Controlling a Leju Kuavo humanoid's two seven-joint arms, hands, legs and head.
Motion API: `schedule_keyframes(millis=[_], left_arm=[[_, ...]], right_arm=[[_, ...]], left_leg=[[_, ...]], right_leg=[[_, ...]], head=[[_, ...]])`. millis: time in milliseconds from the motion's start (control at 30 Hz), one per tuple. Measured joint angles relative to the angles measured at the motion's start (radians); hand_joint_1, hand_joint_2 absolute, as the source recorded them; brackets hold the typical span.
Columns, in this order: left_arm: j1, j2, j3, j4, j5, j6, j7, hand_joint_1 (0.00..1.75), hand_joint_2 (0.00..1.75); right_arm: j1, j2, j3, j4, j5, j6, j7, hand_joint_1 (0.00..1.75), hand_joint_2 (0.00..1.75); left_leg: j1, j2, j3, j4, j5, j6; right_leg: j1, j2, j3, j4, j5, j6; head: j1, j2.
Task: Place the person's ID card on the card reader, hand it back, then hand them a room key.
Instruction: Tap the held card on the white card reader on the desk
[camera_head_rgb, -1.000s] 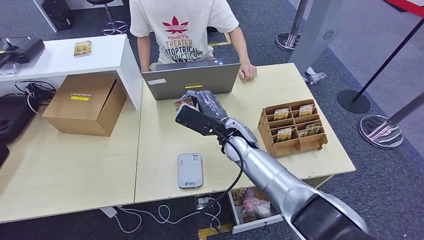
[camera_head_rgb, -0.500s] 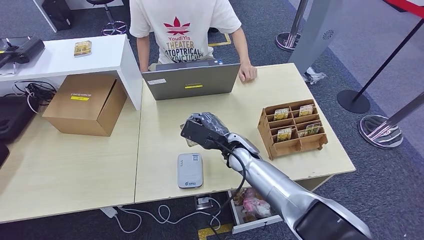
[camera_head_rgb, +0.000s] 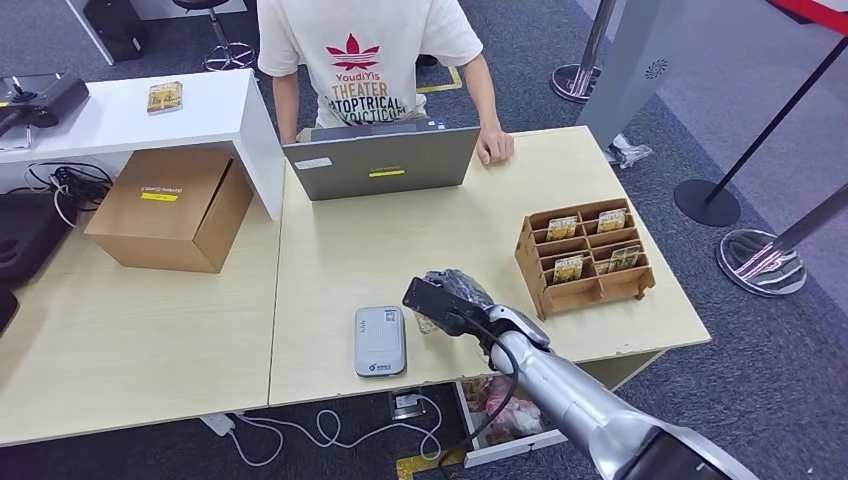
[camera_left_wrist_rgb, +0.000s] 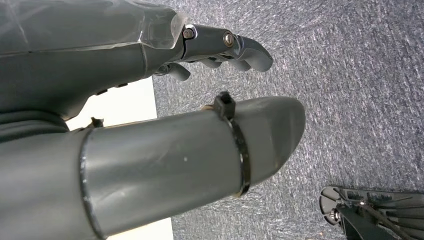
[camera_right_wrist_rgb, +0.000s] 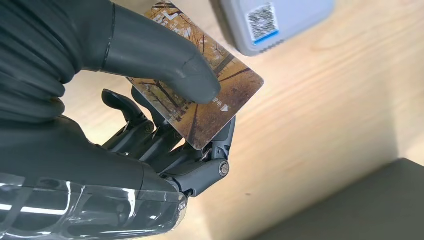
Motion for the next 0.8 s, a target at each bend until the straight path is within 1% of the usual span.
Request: schedule_keyframes(millis=[133,333,667,733,800], left_arm=[[-0.004,-0.001,-0.003,0.000,-0.002,-0.001,0.014,0.00,0.00],[-0.006,0.000,-0.004,0.000,0.006,0.003,0.030,0.00,0.00],[-0.007,0.001,-0.003,0.000,0.019,0.019,0.038,0.00,0.00],[-0.007,-0.005,-0.003,0.000,0.023,0.048,0.038,0.00,0.00],[-0.007,-0.022,-0.003,0.000,0.028,0.106,0.040,0.00,0.00]], right_arm=[[0.013,-0.007,0.001,0.008,0.005,0.035,0.015,1.75,1.75],[0.013,0.001,0.002,0.016,-0.002,0.100,0.040,1.75,1.75],[-0.037,0.028,0.002,0.012,-0.038,0.168,0.033,1.75,1.75],[-0.048,0.031,0.002,0.008,-0.044,0.179,0.029,1.75,1.75],[-0.056,0.032,0.003,0.002,-0.050,0.190,0.023,1.75,1.75]], left_leg=[[0.000,0.000,0.000,0.000,0.000,0.000],[0.000,0.000,0.000,0.000,0.000,0.000],[0.000,0.000,0.000,0.000,0.000,0.000],[0.000,0.000,0.000,0.000,0.000,0.000],[0.000,0.000,0.000,0.000,0.000,0.000]], right_leg=[[0.000,0.000,0.000,0.000,0.000,0.000],[0.000,0.000,0.000,0.000,0.000,0.000],[0.000,0.000,0.000,0.000,0.000,0.000],[0.000,0.000,0.000,0.000,0.000,0.000],[0.000,0.000,0.000,0.000,0.000,0.000]], head=[[0.000,0.000],[0.000,0.000],[0.000,0.000],[0.000,0.000],[0.000,0.000]])
